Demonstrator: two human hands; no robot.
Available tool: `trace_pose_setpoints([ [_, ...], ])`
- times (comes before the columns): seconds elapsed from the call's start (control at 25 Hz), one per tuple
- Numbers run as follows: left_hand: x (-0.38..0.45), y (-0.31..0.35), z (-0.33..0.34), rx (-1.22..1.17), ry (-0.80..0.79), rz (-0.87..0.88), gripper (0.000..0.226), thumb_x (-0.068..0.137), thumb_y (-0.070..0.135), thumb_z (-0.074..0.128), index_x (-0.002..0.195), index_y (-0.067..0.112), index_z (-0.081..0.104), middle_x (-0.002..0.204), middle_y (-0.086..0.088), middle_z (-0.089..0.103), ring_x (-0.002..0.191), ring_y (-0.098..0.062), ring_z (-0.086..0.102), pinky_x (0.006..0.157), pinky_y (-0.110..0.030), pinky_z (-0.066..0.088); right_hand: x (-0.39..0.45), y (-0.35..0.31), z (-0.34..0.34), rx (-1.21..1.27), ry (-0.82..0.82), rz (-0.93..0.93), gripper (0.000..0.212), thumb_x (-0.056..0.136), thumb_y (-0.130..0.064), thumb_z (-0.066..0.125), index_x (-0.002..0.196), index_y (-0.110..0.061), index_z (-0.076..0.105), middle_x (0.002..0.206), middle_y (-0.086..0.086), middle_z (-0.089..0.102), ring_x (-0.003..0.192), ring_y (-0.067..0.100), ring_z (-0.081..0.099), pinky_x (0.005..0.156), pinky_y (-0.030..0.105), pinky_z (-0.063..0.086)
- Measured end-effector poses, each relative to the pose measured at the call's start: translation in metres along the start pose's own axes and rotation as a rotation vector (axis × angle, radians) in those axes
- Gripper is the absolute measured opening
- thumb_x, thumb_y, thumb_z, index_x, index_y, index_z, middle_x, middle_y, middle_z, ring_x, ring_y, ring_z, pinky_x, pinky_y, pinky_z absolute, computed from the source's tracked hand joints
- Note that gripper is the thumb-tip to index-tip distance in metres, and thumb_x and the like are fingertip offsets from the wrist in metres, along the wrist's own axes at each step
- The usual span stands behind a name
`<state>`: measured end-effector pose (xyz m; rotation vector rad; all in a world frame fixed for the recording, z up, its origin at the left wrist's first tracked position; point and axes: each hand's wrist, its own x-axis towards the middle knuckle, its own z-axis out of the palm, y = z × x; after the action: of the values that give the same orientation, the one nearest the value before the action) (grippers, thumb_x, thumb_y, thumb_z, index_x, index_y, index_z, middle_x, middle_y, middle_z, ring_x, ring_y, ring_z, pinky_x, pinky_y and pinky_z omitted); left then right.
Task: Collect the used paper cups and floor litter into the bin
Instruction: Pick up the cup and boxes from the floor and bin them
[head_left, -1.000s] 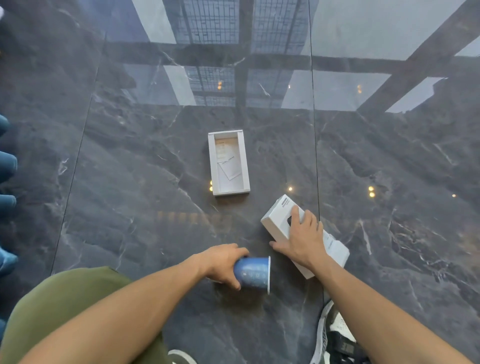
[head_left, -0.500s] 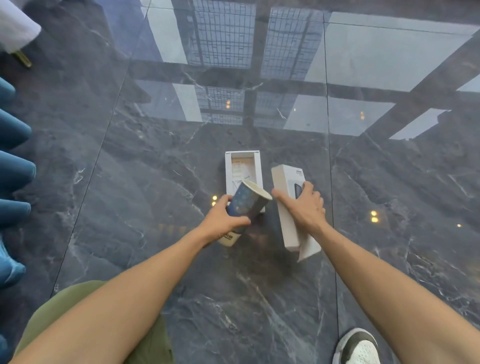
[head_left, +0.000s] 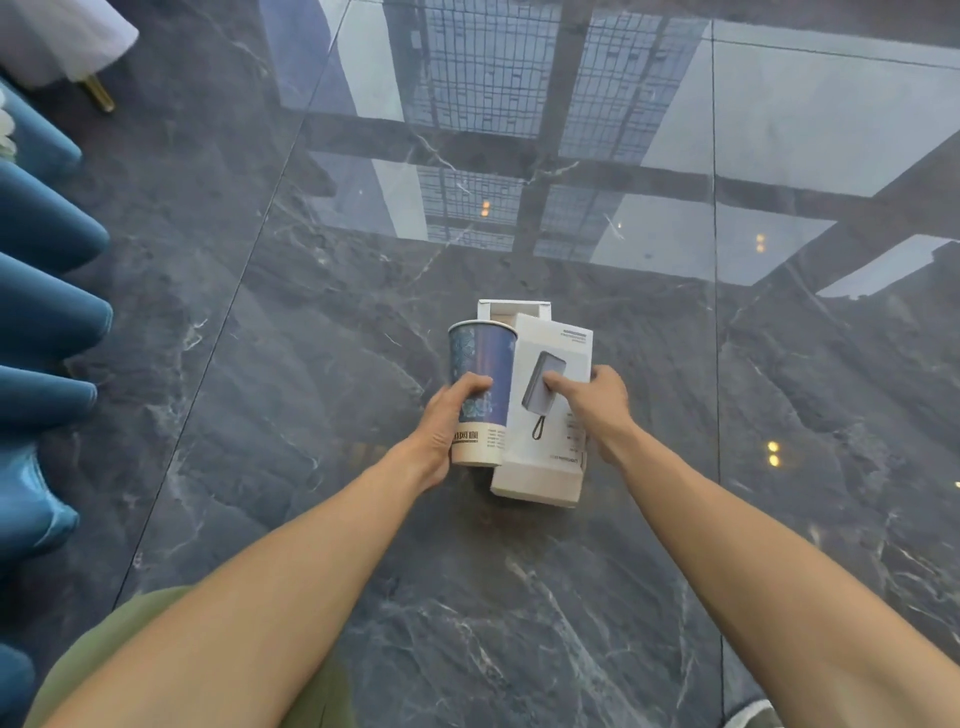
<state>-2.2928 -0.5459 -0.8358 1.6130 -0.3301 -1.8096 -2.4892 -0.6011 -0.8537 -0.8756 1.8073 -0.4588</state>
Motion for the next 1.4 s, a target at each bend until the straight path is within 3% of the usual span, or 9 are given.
trace_pose_setpoints([
  [0.16, -0.005, -0.012, -0.007, 0.048, -0.092, -0.051, 0.088, 0.063, 0.061, 0.072, 0.135, 0.010, 0.064, 0.108, -0.019, 0.071, 0.094, -0.032, 0.059, 0.081, -0.043, 0.045, -0.013, 0.009, 0.006, -0.004, -0.133, -0.015, 0.056, 0.074, -0.046, 0.082, 0.117, -0.024, 0.055, 0.116, 0.001, 0.065, 0.098, 0.020, 0.069, 0.075, 0.036, 0.058],
  [0.4, -0.035, -0.012, -0.003, 0.145, -0.144, -0.037, 0.089, 0.060, 0.063, 0.072, 0.132, 0.010, 0.064, 0.099, -0.012, 0.072, 0.075, -0.023, 0.067, 0.074, -0.036, 0.053, -0.044, 0.021, -0.012, 0.153, -0.225, 0.159, 0.038, 0.090, -0.033, 0.067, 0.120, -0.011, 0.059, 0.106, 0.009, 0.072, 0.084, 0.023, 0.069, 0.066, 0.036, 0.052],
  [0.56, -0.070, -0.008, 0.012, 0.186, -0.141, -0.009, 0.086, 0.062, 0.065, 0.072, 0.134, 0.019, 0.065, 0.107, -0.007, 0.079, 0.088, -0.022, 0.072, 0.081, -0.037, 0.056, -0.078, 0.020, -0.032, 0.223, -0.233, 0.145, 0.067, 0.075, -0.046, 0.081, 0.127, -0.014, 0.052, 0.121, 0.011, 0.071, 0.104, 0.032, 0.075, 0.091, 0.056, 0.061],
  [0.64, -0.105, -0.005, 0.014, 0.143, -0.093, -0.033, 0.086, 0.062, 0.067, 0.072, 0.134, 0.022, 0.065, 0.117, -0.010, 0.079, 0.096, -0.025, 0.073, 0.088, -0.042, 0.056, -0.105, 0.013, -0.045, 0.153, -0.257, 0.155, 0.089, 0.060, -0.060, 0.091, 0.127, -0.011, 0.059, 0.117, 0.011, 0.076, 0.099, 0.030, 0.078, 0.090, 0.057, 0.062],
  [0.8, -0.211, 0.005, 0.023, 0.079, -0.050, -0.096, 0.085, 0.062, 0.066, 0.074, 0.135, 0.023, 0.064, 0.119, -0.010, 0.079, 0.100, -0.027, 0.073, 0.090, -0.045, 0.057, -0.203, -0.027, -0.071, 0.074, -0.313, 0.149, 0.039, 0.082, -0.040, 0.081, 0.104, -0.008, 0.076, 0.098, 0.015, 0.081, 0.090, 0.036, 0.079, 0.087, 0.055, 0.063],
  [0.96, -0.330, 0.058, 0.022, 0.006, -0.002, -0.100, 0.085, 0.059, 0.064, 0.074, 0.133, 0.025, 0.063, 0.120, -0.011, 0.078, 0.096, -0.026, 0.073, 0.081, -0.037, 0.057, -0.304, -0.090, -0.095, 0.064, -0.362, 0.156, 0.052, 0.079, -0.044, 0.085, 0.110, -0.005, 0.071, 0.107, 0.019, 0.079, 0.086, 0.028, 0.080, 0.076, 0.046, 0.066],
  [1.08, -0.424, 0.102, 0.012, -0.024, 0.013, -0.109, 0.085, 0.060, 0.066, 0.072, 0.134, 0.025, 0.063, 0.121, -0.012, 0.077, 0.095, -0.025, 0.072, 0.080, -0.036, 0.056, -0.390, -0.149, -0.107, 0.044, -0.346, 0.161, 0.038, 0.086, -0.037, 0.080, 0.106, -0.009, 0.064, 0.104, 0.016, 0.077, 0.082, 0.026, 0.077, 0.066, 0.038, 0.063],
  [1.2, -0.507, 0.137, 0.000, -0.043, 0.029, -0.091, 0.086, 0.060, 0.066, 0.071, 0.133, 0.022, 0.064, 0.117, -0.011, 0.078, 0.091, -0.022, 0.072, 0.076, -0.033, 0.056, -0.468, -0.195, -0.116, 0.096, -0.412, 0.122, 0.038, 0.088, -0.032, 0.073, 0.115, -0.006, 0.069, 0.105, 0.019, 0.078, 0.093, 0.040, 0.076, 0.076, 0.048, 0.062],
  [1.4, -0.599, 0.159, -0.033, -0.084, 0.059, -0.060, 0.083, 0.065, 0.064, 0.073, 0.135, 0.020, 0.063, 0.122, -0.017, 0.075, 0.094, -0.025, 0.070, 0.085, -0.039, 0.057, -0.556, -0.229, -0.121, 0.108, -0.447, 0.083, 0.010, 0.094, -0.016, 0.062, 0.097, -0.014, 0.071, 0.084, 0.007, 0.077, 0.073, 0.024, 0.070, 0.067, 0.036, 0.051],
])
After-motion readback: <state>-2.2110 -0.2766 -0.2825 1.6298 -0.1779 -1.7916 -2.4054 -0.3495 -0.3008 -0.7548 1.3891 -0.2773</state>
